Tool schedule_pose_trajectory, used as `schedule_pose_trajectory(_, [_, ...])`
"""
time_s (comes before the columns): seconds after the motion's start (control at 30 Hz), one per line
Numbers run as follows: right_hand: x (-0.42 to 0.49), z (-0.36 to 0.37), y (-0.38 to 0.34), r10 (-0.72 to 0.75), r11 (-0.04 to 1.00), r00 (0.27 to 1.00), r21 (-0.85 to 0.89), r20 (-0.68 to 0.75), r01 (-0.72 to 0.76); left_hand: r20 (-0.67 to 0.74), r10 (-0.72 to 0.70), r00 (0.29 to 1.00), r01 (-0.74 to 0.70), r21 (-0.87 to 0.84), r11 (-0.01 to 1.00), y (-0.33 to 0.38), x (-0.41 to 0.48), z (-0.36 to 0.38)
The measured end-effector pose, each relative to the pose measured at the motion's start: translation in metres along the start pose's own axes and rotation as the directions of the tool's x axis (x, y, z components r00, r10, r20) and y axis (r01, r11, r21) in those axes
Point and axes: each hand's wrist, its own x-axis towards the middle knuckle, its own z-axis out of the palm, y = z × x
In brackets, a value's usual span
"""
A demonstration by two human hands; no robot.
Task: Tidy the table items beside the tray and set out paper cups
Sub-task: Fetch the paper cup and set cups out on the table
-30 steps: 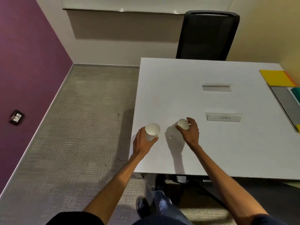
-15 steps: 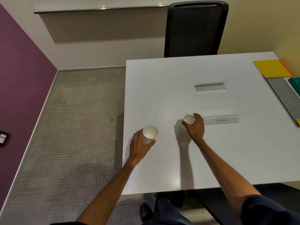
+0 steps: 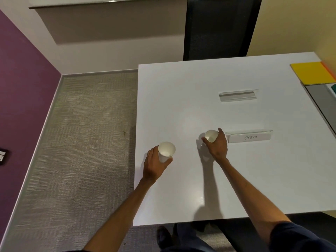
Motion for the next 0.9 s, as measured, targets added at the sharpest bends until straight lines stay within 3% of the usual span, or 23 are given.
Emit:
schedule_pose_trajectory(0.27, [0.006, -0.004, 0.003, -0.043, 0.998, 0.999, -0.047, -0.015, 0.043, -0.034, 0.085, 0.996, -0.083, 0.036, 0.996, 0.002, 0.004, 0.009])
schedule_pose_trajectory(0.43, [-0.003, -0.004, -0.002, -0.210, 0.969, 0.966, -0.166, -0.152, 0.185, 0.018, 0.046, 0.999, -0.046, 0.002, 0.999, 0.008, 0.005, 0.006])
schedule_pose_trajectory(0.57, [-0.019, 0.006, -0.013, -0.378, 0.920, 0.914, -0.166, -0.145, 0.354, 0.041, -0.041, 0.998, 0.043, -0.039, 0.998, 0.014, 0.007, -0.001])
schedule_pose_trajectory(0.73, [-0.042, 0.022, -0.040, -0.545, 0.839, 0.839, -0.004, 0.009, 0.545, -0.027, -0.103, 0.994, 0.101, -0.064, 0.993, 0.016, 0.005, -0.018])
schedule_pose_trajectory(0.9, [-0.066, 0.048, -0.076, -0.503, 0.864, 0.752, 0.226, 0.427, 0.450, -0.125, -0.087, 0.988, 0.080, -0.058, 0.995, 0.007, -0.005, -0.049])
